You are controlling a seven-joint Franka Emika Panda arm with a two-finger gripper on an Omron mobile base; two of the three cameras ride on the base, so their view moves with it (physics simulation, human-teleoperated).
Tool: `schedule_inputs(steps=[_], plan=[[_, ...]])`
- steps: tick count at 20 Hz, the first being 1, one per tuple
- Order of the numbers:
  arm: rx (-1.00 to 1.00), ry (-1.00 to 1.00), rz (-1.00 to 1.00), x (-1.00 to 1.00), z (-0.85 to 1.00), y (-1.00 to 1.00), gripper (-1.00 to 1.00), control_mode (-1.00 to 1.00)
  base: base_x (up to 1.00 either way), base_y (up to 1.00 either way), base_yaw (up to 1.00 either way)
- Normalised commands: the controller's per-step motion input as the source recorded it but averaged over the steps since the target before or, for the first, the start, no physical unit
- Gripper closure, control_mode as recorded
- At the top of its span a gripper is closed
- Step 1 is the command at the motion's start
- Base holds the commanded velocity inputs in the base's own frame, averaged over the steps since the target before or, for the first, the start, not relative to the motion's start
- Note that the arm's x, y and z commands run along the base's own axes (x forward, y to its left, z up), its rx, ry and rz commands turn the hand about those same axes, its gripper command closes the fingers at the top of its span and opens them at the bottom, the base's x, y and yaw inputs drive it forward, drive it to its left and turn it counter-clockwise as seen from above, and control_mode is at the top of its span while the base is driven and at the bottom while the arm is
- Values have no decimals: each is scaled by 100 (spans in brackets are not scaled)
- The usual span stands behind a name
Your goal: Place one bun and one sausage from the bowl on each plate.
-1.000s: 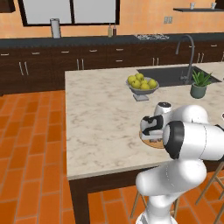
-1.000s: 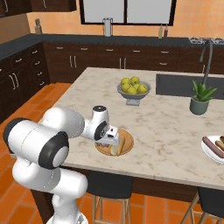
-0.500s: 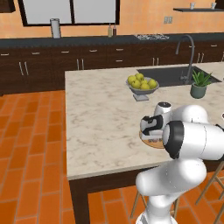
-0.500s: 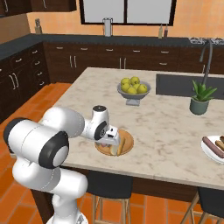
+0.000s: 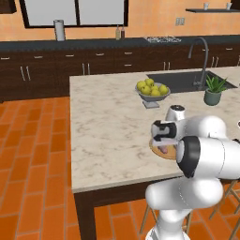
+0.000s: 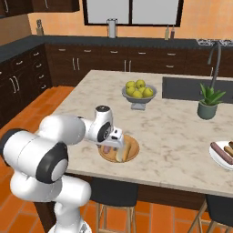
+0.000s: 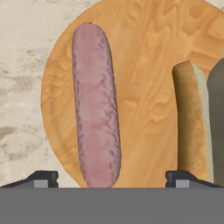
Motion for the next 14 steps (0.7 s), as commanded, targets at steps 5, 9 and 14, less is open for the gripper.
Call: schedule_inputs(steps=[5,9,14], plan=[[0,0,-2,-39,69,-18,-100,-100,0,0,0],[0,0,-7,-69,59,-26,-100,-100,0,0,0],[-3,-2,-4,-49,71,14,-100,-100,0,0,0]])
